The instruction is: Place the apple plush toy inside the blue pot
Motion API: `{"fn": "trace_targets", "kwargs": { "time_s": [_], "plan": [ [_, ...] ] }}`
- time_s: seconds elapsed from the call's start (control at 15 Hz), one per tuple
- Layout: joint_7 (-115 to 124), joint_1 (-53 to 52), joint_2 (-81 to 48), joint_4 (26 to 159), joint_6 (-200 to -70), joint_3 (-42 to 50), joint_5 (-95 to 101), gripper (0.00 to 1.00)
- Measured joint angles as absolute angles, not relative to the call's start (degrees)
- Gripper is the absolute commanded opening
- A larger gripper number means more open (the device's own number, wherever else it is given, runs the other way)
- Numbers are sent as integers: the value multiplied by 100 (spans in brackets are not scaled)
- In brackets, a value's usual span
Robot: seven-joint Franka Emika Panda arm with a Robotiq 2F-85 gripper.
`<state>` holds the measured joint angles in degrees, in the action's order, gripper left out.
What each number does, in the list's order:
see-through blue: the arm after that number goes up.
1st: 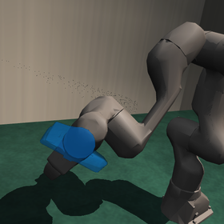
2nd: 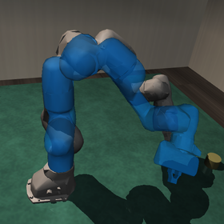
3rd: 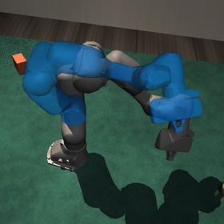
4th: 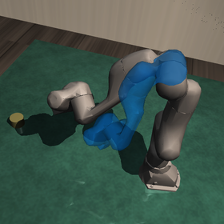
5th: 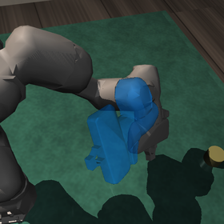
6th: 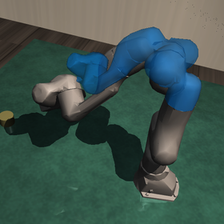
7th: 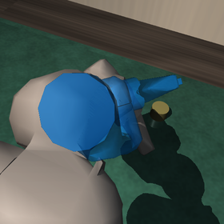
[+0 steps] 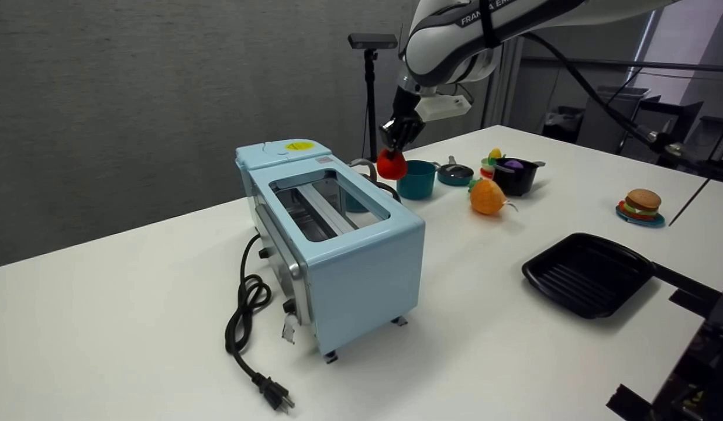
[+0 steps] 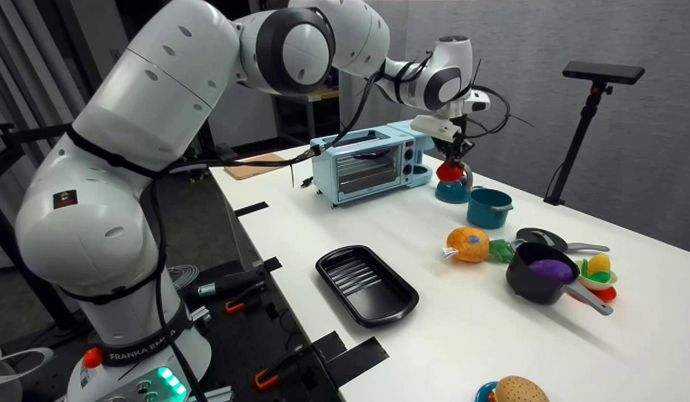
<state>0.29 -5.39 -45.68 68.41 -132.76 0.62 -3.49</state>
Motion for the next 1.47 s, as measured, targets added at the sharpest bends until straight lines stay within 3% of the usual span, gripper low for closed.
{"fn": "trace_targets", "kwargs": {
  "time_s": [0.8,0.87,1.0,1.27,1.47],
  "plan": [
    [1278,-452,-4572,6661,-13273,760,6,4],
    [1350,-452,-4617,6632,-13273,787,23,41],
    [1467,-452,-4694,6582,-13273,809,31,49],
    [1617,-452,-4762,6538,-13273,811,31,81],
    [1638,-452,-4761,6495,-13274,810,31,99]
  ]
}}
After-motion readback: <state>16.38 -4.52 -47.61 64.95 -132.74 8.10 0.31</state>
